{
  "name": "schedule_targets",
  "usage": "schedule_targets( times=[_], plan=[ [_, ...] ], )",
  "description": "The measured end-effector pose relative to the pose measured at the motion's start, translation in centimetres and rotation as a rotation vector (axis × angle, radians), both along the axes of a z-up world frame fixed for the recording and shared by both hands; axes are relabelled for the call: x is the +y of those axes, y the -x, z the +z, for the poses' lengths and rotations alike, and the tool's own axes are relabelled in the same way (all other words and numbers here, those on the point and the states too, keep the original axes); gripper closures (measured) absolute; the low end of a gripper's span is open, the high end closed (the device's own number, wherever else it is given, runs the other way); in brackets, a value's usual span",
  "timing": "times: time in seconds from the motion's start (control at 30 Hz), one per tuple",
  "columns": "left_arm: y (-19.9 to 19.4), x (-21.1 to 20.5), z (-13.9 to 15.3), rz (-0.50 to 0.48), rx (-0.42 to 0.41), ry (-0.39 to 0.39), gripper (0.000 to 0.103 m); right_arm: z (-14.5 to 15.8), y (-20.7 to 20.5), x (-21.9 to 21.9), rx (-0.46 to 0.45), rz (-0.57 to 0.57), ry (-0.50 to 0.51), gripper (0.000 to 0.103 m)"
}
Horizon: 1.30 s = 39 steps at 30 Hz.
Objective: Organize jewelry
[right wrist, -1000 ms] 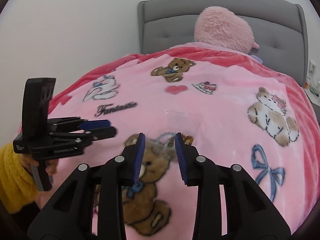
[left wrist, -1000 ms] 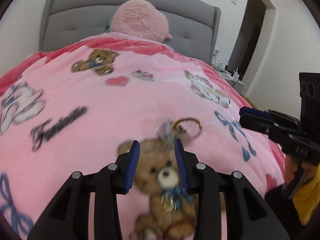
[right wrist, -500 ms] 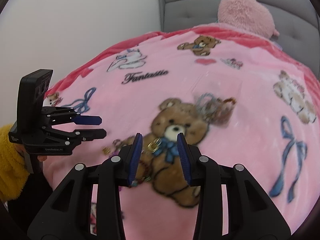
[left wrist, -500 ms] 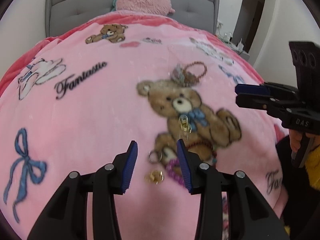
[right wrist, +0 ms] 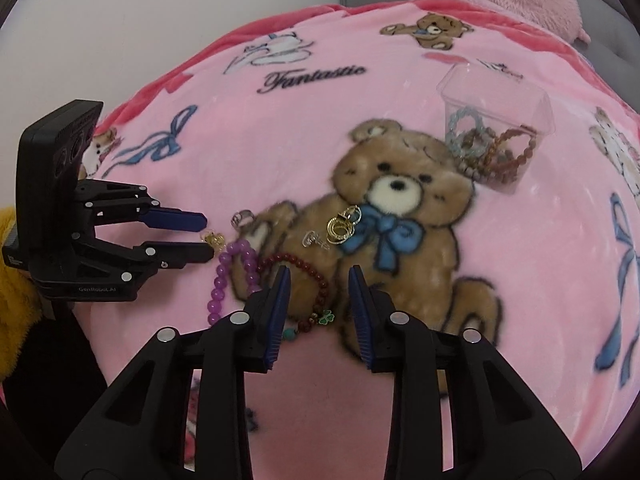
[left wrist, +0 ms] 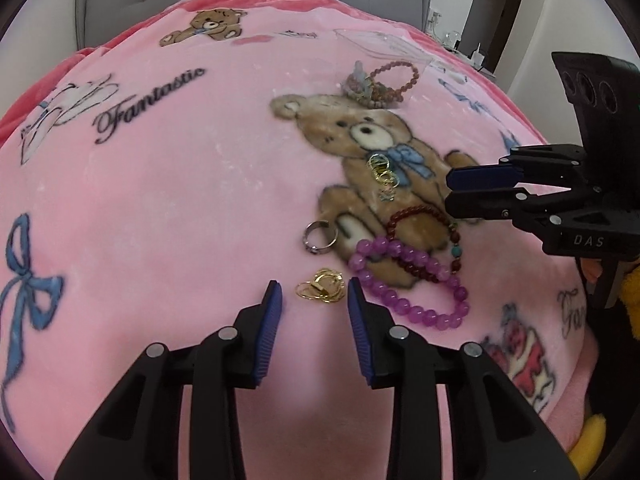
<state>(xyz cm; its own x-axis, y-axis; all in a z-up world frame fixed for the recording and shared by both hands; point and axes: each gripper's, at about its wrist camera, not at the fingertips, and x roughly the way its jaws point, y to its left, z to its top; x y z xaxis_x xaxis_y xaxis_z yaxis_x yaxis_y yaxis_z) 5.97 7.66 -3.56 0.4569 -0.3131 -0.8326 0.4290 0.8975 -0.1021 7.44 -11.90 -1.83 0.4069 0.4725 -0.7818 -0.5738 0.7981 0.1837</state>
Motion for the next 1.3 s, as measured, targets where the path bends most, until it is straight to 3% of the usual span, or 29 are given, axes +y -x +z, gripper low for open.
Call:
schedule_targets(
  times=[0.27, 0.4, 0.6, 0.8, 1.3],
  plan=[
    [-0.1, -0.1, -0.2, 0.0, -0.003, -0.005, 0.076, -1.4, -0.3, 0.1, 0.039, -0.004, 0.011, 0.078],
    [0.0, -0.2, -0.3, -0.003, -0.007, -0.011, 0.078, -2.0, -0.1, 0.3, 0.03, 0.004, 0.039, 0.089],
    [0.2, -0.5, -0.1, -0.01, -0.026, -0.033, 0.084, -2.1, -0.1, 0.3, 0.015, 0.008, 0.05, 0.096],
    [0.5, -0.3, 0.2, -0.001, -0.042, -0.027, 0.088, -1.8, 0.2, 0.5, 0.0, 0.008, 0.048, 0.097],
    [1.2, -0.1, 3.2, 0.023, -0.13, 0.064, 0.088, 3.5, 0.9, -1.2, -0.08, -0.003, -0.111, 0.097]
  ],
)
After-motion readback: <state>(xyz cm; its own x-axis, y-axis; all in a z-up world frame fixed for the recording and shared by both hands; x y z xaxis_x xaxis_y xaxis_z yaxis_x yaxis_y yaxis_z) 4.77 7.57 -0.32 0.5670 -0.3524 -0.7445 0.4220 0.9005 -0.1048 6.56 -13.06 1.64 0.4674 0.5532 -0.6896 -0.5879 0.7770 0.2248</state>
